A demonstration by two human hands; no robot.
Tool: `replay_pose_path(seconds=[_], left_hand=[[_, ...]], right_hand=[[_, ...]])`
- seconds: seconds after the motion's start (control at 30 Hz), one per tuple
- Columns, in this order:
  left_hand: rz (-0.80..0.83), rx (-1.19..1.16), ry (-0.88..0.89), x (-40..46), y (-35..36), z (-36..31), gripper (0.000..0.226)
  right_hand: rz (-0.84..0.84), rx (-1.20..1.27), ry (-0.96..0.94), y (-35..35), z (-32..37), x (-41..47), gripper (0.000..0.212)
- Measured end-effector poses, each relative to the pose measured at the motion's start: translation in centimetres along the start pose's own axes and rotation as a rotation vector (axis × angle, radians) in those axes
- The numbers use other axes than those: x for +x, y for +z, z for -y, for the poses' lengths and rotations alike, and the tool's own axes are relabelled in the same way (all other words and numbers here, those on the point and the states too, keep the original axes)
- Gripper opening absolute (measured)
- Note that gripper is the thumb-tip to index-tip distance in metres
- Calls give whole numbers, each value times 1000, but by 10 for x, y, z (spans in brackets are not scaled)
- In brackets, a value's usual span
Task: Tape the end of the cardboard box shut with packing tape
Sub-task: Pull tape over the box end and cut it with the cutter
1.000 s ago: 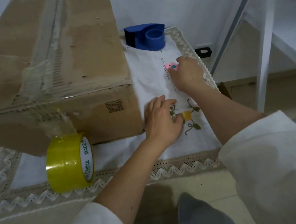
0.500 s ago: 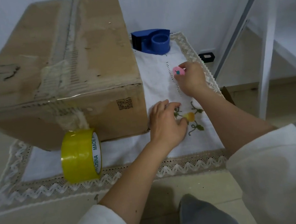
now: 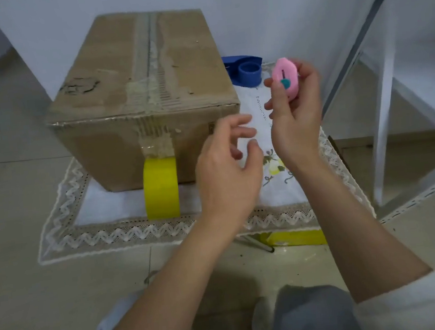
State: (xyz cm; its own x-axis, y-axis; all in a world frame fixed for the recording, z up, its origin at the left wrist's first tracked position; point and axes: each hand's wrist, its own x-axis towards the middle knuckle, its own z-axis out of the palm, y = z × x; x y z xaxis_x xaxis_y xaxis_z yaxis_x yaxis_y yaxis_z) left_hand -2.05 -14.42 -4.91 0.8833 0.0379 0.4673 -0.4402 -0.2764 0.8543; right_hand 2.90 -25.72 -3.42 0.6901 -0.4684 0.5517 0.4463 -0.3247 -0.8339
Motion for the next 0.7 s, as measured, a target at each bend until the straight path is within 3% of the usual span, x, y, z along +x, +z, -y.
replay_pose_path(seconds=[0.17, 0.3, 0.37, 0.4, 0.53, 0.7], left_hand=[[-342, -109, 43, 5, -61, -10, 31], [-477, -138, -301, 23, -97, 5, 23], [-397, -110, -548, 29, -107, 18, 13], [-328, -113, -652, 30, -110, 26, 18], [-91, -160, -810, 29, -111, 39, 64], [-17, -164, -848, 19, -106, 49, 40]], right_hand=[[63, 30, -195, 18, 32, -36, 24], [204, 43, -167, 35, 35, -60, 22], [277, 48, -123, 40, 32, -68, 20], [307, 56, -92, 42, 30, -71, 18], [440, 85, 36, 45, 22, -75, 17], [562, 20, 98, 47, 15, -79, 17]])
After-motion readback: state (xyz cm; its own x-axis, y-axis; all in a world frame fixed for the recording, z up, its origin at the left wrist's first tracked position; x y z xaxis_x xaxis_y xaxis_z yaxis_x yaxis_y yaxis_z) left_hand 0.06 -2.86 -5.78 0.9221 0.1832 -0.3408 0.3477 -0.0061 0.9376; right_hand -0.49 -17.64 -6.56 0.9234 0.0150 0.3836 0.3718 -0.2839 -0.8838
